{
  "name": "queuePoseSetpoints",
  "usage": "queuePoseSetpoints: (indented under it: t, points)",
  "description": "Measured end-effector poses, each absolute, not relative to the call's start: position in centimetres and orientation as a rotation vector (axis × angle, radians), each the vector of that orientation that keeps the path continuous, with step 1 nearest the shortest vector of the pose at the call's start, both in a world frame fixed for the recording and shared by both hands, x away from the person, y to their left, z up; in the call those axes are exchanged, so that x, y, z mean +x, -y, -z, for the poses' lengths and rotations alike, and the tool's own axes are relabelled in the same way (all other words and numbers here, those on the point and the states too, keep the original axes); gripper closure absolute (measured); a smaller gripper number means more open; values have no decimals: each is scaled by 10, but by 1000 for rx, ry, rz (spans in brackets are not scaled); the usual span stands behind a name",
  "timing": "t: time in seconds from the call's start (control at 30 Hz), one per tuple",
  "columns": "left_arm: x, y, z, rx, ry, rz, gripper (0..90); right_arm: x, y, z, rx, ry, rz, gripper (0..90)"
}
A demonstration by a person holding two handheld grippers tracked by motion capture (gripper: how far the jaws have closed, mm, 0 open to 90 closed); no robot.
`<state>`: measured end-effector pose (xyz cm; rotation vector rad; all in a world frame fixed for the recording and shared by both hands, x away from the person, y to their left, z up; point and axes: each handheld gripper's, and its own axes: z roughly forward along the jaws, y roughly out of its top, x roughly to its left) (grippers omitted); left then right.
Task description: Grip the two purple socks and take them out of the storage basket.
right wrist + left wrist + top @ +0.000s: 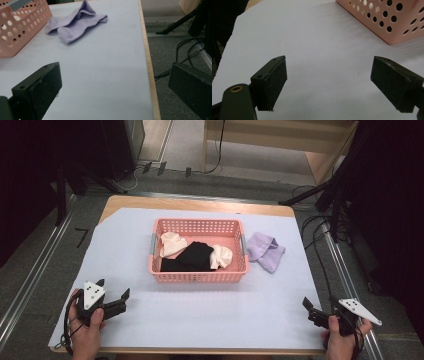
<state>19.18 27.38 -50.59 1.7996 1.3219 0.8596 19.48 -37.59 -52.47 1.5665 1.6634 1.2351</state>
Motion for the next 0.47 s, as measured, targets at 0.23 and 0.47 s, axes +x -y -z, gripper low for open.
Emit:
queuePoseSetpoints:
  t: [0.23,0.47]
  points:
    - [192,-277,505,1761,-1359,-852,140,194,380,530,1593,-1661,-1250,0]
    - [192,-279,505,1737,-1363,-841,140,193,374,530,1585,-1652,-1175,65]
